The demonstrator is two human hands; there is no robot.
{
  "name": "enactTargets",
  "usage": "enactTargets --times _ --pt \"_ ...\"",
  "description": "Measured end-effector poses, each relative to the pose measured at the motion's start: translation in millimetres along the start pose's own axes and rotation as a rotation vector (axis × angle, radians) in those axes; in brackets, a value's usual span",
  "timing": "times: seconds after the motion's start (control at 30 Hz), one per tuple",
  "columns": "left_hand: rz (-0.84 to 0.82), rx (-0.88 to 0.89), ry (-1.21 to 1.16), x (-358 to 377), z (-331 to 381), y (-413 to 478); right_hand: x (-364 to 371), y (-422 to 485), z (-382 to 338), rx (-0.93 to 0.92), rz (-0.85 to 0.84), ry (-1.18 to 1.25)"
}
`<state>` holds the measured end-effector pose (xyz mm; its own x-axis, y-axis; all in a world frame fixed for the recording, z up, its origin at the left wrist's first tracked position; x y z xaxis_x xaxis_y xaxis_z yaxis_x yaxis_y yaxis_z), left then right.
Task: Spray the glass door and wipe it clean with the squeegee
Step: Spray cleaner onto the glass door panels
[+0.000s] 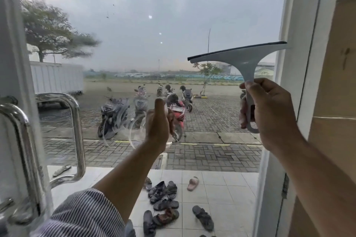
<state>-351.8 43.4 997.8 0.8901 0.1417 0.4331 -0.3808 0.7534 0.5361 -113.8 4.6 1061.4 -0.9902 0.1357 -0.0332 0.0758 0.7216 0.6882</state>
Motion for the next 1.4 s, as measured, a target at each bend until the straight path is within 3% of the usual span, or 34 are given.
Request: enactTargets --times 0.27,0.47,0.63,0.8,1.1,1.27,1.4 --pt "-0.085 -0.131 0.006 36.8 25.3 7.8 -7.9 0.0 11.6 0.017 -0.034 0.017" --pt "-0.082 -0.081 0.065 44.4 35.0 13.4 -12.4 -0.1 15.6 0.021 -0.043 0.002" --pt "0.043 0.079 0.030 40.8 26.0 8.0 -17.2 1.1 21.0 0.025 -0.047 -0.005" --pt "-0.036 -0.015 0.052 41.5 5.1 0.9 -19.2 2.0 25.9 0.030 -0.057 0.002" --pt "-0.014 -0.040 0.082 57.9 19.1 10.0 -27.5 1.3 35.6 0.046 -0.054 -0.009" --pt "0.012 0.089 0.044 63.1 13.9 2.3 -33.8 1.2 39.0 0.054 -0.050 -0.020" --pt "-0.020 0.055 -0.004 67.2 -4.7 -8.4 -37.7 1.3 36.0 0.054 -0.051 -0.029"
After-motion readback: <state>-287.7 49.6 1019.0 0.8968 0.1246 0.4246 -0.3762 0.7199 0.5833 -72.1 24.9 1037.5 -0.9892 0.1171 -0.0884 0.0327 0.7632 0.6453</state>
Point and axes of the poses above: each hand's wrist, its own y-axis towards the middle knuckle, its own x-axis out of the palm, z = x × y, the point moved 4 cm from there along y, towards the middle knuckle, and after that the axes turned 15 degrees about -y, right-handed, at the moved point
